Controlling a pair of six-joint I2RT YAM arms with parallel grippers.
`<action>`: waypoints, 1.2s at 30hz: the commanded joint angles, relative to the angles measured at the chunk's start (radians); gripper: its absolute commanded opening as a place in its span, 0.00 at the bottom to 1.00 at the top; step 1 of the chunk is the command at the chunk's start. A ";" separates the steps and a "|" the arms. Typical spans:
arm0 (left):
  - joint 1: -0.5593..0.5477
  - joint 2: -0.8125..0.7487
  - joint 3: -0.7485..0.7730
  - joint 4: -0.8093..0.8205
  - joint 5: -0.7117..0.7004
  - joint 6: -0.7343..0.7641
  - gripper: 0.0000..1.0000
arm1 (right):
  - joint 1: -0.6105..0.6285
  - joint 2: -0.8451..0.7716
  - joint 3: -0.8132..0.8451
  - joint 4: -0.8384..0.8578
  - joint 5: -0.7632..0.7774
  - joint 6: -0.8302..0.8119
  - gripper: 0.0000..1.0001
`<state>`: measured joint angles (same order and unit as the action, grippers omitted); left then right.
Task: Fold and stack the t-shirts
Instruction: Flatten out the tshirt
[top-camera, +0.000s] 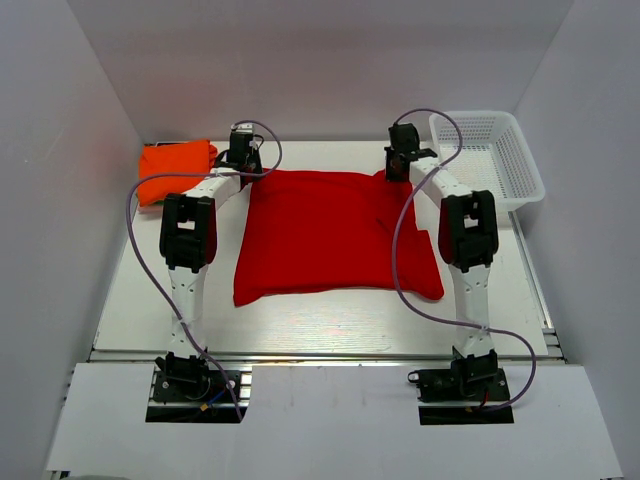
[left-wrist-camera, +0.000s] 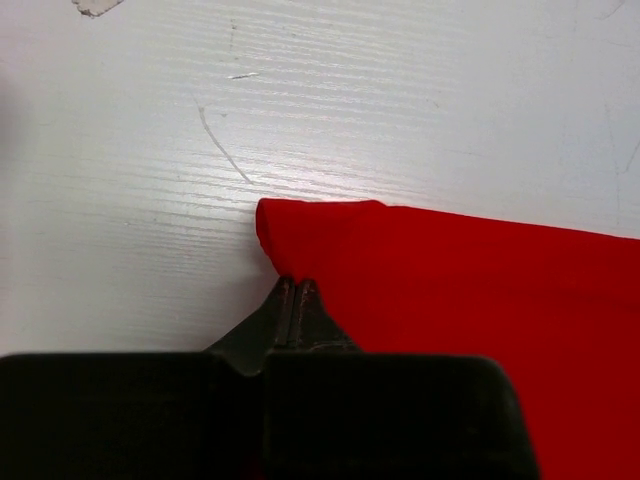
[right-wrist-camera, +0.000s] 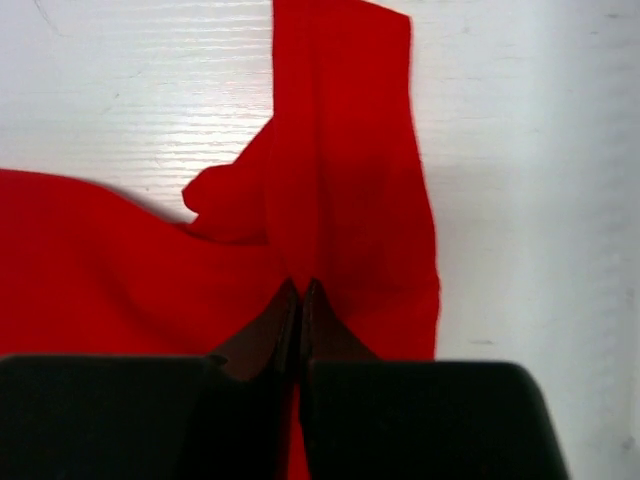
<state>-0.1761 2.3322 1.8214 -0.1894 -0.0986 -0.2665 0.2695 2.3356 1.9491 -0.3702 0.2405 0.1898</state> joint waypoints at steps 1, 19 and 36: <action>0.001 -0.120 0.004 0.013 -0.050 0.019 0.00 | -0.004 -0.155 -0.015 0.045 0.069 -0.035 0.00; 0.001 -0.802 -0.293 0.004 -0.340 0.076 0.00 | -0.073 -0.841 -0.326 0.161 0.117 -0.239 0.00; -0.008 -1.332 -0.289 -0.064 -0.423 0.196 0.00 | -0.078 -1.337 -0.386 0.232 -0.159 -0.438 0.00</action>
<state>-0.1844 1.0645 1.4887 -0.2302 -0.4683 -0.1120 0.1986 1.0439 1.5410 -0.2012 0.1043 -0.1921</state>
